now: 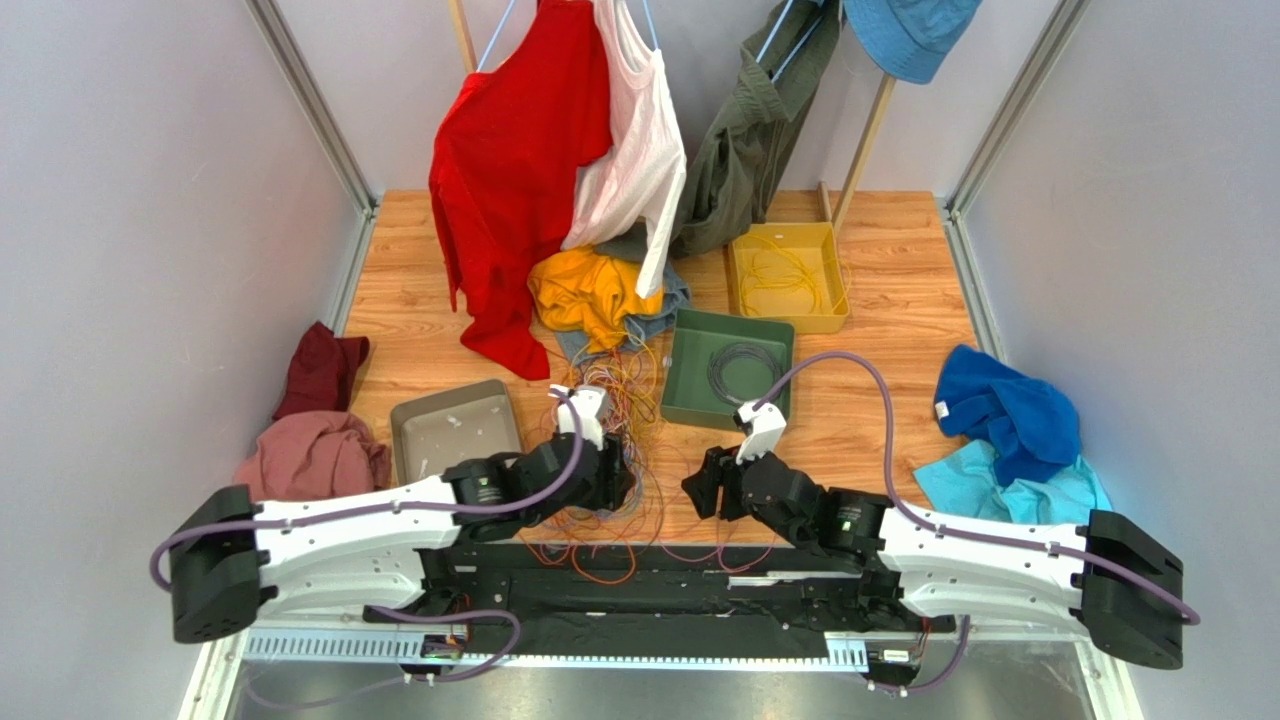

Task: Untangle the cables

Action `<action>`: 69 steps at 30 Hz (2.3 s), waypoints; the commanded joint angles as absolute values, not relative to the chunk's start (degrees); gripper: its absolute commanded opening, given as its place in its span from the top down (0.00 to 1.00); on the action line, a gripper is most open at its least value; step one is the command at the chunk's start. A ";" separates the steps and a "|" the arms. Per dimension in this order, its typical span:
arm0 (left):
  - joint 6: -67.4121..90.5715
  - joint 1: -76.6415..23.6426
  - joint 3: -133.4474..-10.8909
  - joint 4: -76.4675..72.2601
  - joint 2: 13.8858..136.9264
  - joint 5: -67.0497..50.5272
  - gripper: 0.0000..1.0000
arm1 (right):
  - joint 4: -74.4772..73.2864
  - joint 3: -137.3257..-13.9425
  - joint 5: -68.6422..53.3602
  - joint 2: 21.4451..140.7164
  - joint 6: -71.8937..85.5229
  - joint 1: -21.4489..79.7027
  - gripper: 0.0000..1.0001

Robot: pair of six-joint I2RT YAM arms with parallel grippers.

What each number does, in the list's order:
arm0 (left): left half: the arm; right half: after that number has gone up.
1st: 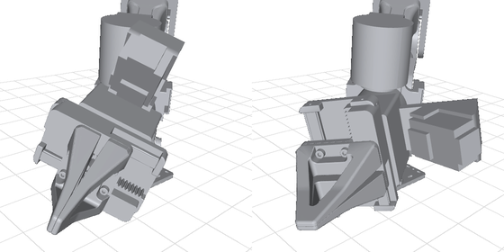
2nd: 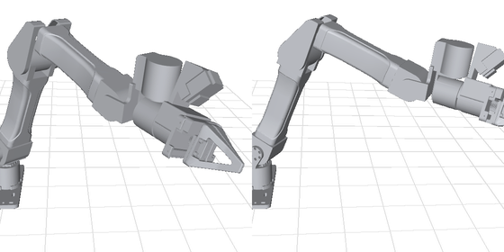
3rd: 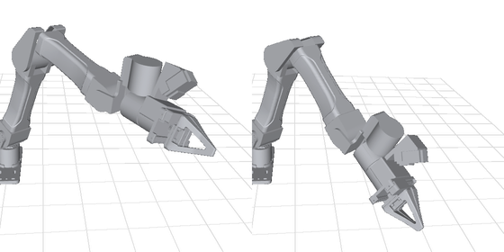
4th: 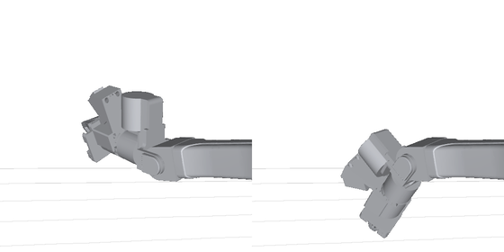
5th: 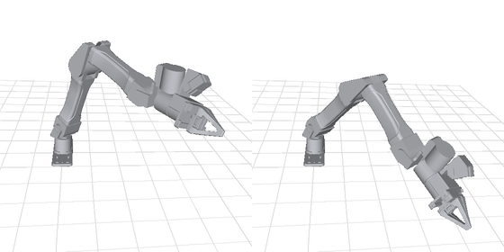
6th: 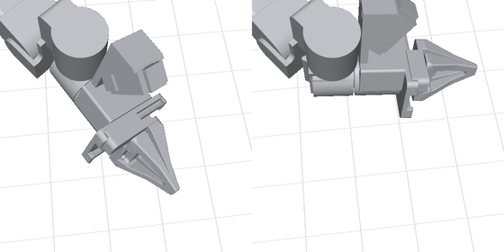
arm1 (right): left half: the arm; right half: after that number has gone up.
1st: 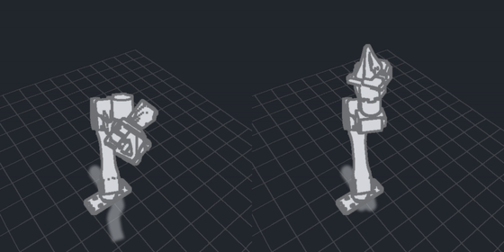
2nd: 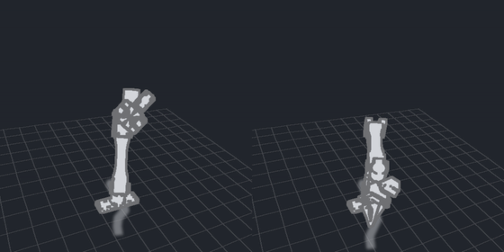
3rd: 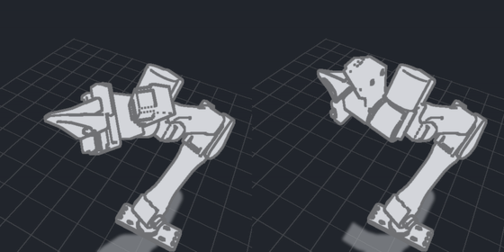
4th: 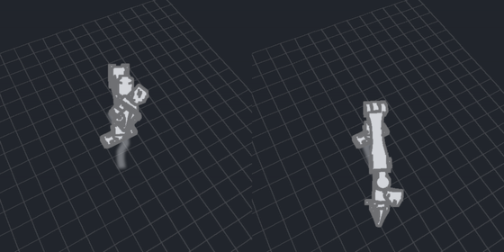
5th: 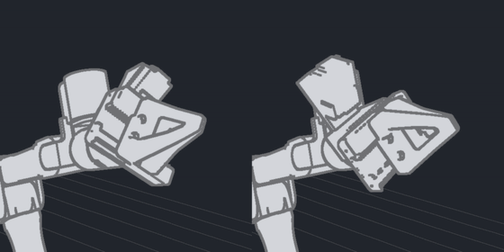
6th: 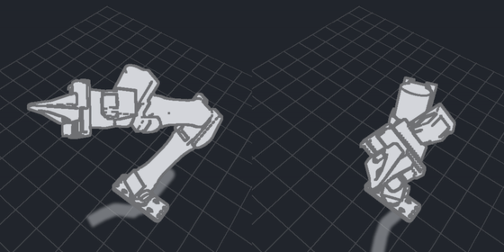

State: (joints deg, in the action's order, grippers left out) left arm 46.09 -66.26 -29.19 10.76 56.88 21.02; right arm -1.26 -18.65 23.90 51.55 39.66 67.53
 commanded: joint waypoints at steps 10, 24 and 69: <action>47.98 -66.09 -32.61 6.59 70.75 16.44 0.39 | -8.08 -15.30 26.10 33.94 41.49 68.55 0.42; 40.36 -66.09 -38.04 16.41 54.53 18.28 1.00 | -10.11 -15.29 26.89 31.21 41.84 68.56 0.43; 31.83 -40.25 -91.29 60.29 45.34 32.87 1.00 | -12.74 -14.59 25.75 21.53 37.88 68.64 0.43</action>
State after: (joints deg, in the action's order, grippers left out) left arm 33.67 -40.64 -79.59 62.43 40.21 34.79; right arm -13.08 -14.50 25.08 21.30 38.89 68.34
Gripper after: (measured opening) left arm 0.009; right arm 0.569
